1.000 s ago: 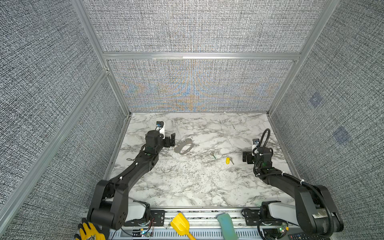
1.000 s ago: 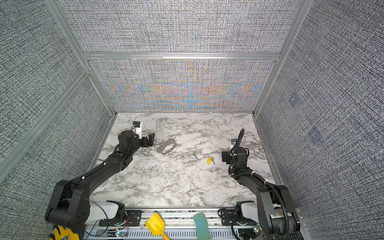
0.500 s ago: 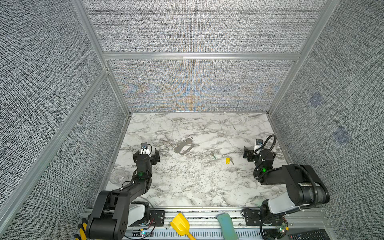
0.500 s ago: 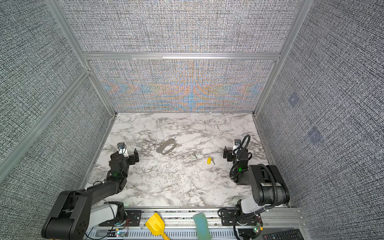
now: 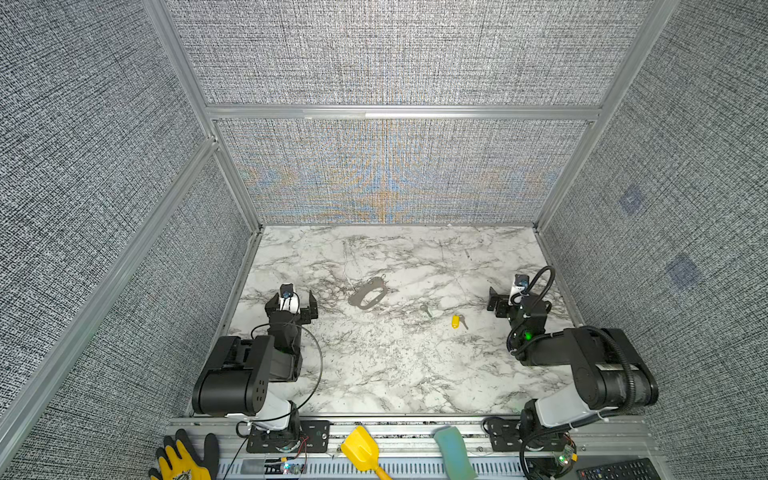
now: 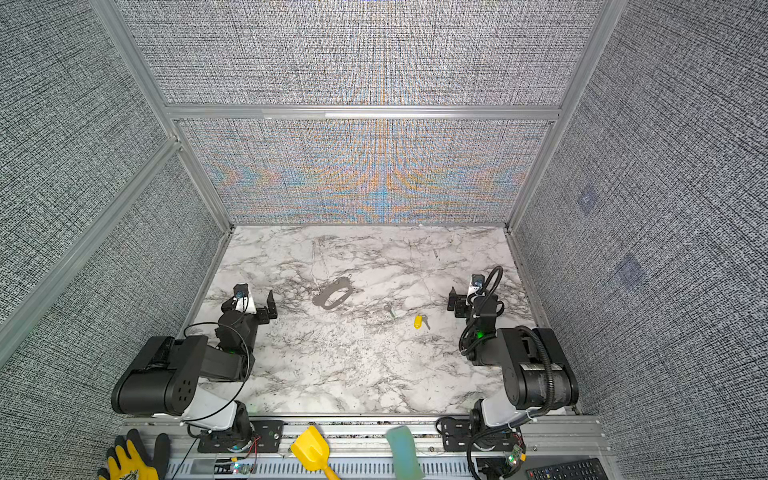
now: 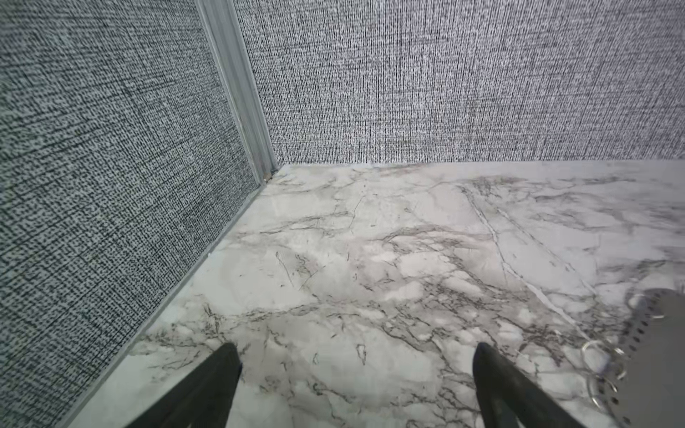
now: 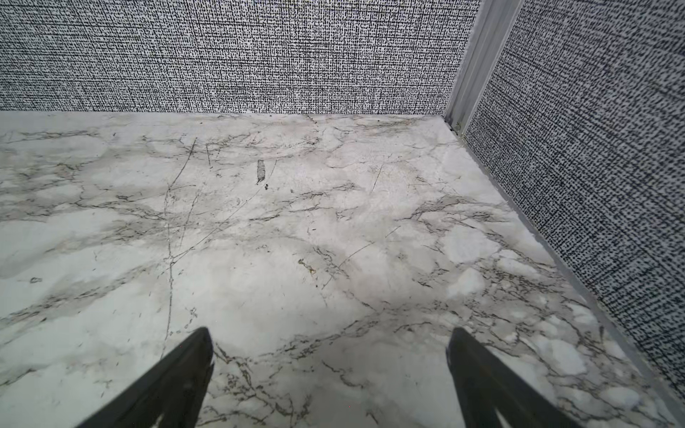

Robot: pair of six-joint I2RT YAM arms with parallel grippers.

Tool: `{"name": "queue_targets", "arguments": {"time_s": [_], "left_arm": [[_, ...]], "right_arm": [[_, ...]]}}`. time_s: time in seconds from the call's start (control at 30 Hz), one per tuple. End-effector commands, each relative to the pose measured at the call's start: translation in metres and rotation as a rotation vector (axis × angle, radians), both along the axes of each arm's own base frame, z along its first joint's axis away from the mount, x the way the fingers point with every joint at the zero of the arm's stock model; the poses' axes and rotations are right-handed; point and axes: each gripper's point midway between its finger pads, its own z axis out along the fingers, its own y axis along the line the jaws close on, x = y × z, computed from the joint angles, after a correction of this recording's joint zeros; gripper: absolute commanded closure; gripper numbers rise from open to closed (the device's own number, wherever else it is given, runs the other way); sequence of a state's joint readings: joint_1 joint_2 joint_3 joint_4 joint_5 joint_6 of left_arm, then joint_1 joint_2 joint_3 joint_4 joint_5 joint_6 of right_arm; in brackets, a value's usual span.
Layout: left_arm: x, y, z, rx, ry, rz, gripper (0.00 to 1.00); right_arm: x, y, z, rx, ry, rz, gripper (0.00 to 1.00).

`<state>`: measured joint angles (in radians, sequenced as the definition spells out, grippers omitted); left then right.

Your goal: Remove the keys from the keyring

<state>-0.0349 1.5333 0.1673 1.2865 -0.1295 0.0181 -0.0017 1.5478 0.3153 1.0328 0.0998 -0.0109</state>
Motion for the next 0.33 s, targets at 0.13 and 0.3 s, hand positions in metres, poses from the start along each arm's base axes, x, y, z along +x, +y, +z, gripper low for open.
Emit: {"name": "queue_targets", "arguments": {"time_s": [0.13, 0.3], "left_arm": [[0.0026, -0.0034, 0.0145, -0.011, -0.060, -0.020, 0.01], [0.0018, -0.0033, 0.0159, -0.005, -0.066, -0.020, 0.01]], "right_arm": [[0.0035, -0.0010, -0.0011, 0.008, 0.009, -0.009, 0.01], [0.0009, -0.0027, 0.0019, 0.017, -0.005, -0.012, 0.01]]}}
